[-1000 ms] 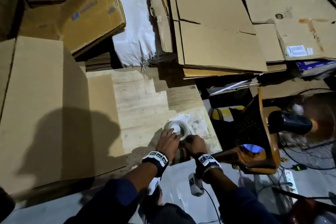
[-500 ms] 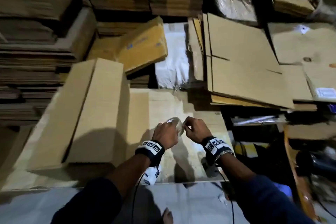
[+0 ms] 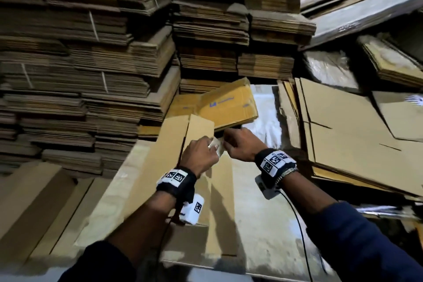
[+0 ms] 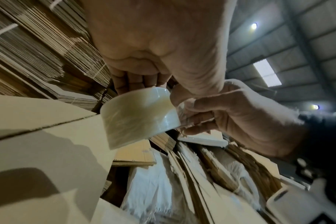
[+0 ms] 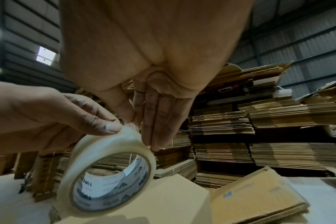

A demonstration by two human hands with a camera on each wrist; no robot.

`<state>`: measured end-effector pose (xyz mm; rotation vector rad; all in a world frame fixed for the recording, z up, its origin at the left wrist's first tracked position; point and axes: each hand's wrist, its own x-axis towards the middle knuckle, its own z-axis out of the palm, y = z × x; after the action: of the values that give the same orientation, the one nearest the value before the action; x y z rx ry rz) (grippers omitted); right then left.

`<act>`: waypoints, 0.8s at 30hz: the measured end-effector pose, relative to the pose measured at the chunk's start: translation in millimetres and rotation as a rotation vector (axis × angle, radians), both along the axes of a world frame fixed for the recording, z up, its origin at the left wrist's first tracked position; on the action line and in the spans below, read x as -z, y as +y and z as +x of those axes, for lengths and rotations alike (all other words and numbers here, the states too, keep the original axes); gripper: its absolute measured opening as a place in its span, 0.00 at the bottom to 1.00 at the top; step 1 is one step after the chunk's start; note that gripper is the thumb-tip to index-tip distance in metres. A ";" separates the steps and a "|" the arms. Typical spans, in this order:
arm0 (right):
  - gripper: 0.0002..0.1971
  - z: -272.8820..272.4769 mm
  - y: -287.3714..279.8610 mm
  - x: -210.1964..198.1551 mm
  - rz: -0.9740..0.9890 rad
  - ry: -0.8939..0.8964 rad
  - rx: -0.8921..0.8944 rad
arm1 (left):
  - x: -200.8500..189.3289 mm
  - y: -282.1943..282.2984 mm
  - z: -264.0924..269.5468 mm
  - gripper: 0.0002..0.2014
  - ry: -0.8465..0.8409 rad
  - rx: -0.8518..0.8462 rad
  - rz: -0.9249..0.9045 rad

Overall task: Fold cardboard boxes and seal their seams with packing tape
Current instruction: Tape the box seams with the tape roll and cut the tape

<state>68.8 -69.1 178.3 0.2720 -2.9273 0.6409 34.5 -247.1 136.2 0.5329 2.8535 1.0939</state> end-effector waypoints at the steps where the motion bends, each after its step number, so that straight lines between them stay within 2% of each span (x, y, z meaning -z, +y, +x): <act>1: 0.04 -4.2 -11.7 -4.5 -0.015 0.002 -0.008 | -3.3 -12.6 -4.7 0.11 -0.027 -0.014 0.029; 7: 0.09 -38.0 -72.7 -6.3 -0.129 -0.104 0.024 | 4.4 -86.7 -28.3 0.12 -0.194 -0.042 0.356; 10: 0.07 -54.4 -95.2 0.6 -0.214 -0.101 0.074 | 11.0 -111.0 -31.0 0.10 -0.322 0.005 0.527; 12: 0.08 -62.9 -106.4 6.7 -0.278 -0.109 0.123 | 9.3 -123.8 -26.5 0.13 -0.426 0.066 0.615; 15: 0.11 -71.4 -113.9 20.0 -0.393 -0.103 0.221 | 14.6 -132.0 -23.5 0.16 -0.481 0.103 0.662; 19: 0.10 -77.7 -115.4 40.5 -0.668 -0.117 0.308 | 28.9 -129.9 -23.3 0.14 -0.520 0.120 0.723; 24: 0.09 -89.5 -111.1 58.3 -0.802 -0.219 0.375 | 53.1 -122.0 -30.0 0.17 -0.583 0.109 0.777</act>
<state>-20.7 -180.2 120.0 -0.4403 -2.5046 1.7389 4.5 -369.1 83.0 0.2980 1.8332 1.9308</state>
